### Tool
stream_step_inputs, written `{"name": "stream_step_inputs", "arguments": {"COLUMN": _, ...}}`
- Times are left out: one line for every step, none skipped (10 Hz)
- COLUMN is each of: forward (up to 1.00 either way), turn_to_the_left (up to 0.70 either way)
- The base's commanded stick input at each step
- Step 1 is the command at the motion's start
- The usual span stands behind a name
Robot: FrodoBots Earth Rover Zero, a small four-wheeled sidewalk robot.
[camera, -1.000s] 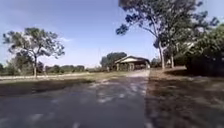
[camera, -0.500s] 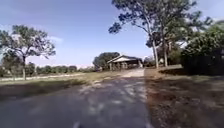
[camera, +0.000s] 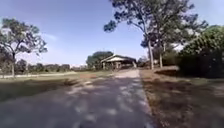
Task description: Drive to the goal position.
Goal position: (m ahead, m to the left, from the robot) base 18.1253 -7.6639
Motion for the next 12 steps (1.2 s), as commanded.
{"name": "stream_step_inputs", "arguments": {"forward": 1.0, "turn_to_the_left": -0.25}}
{"name": "stream_step_inputs", "arguments": {"forward": 1.0, "turn_to_the_left": -0.25}}
{"name": "stream_step_inputs", "arguments": {"forward": 1.0, "turn_to_the_left": -0.25}}
{"name": "stream_step_inputs", "arguments": {"forward": 1.0, "turn_to_the_left": -0.25}}
{"name": "stream_step_inputs", "arguments": {"forward": 1.0, "turn_to_the_left": -0.23}}
{"name": "stream_step_inputs", "arguments": {"forward": 1.0, "turn_to_the_left": -0.2}}
{"name": "stream_step_inputs", "arguments": {"forward": 1.0, "turn_to_the_left": -0.2}}
{"name": "stream_step_inputs", "arguments": {"forward": 1.0, "turn_to_the_left": -0.19}}
{"name": "stream_step_inputs", "arguments": {"forward": 1.0, "turn_to_the_left": -0.1}}
{"name": "stream_step_inputs", "arguments": {"forward": 1.0, "turn_to_the_left": -0.06}}
{"name": "stream_step_inputs", "arguments": {"forward": 1.0, "turn_to_the_left": -0.04}}
{"name": "stream_step_inputs", "arguments": {"forward": 1.0, "turn_to_the_left": -0.03}}
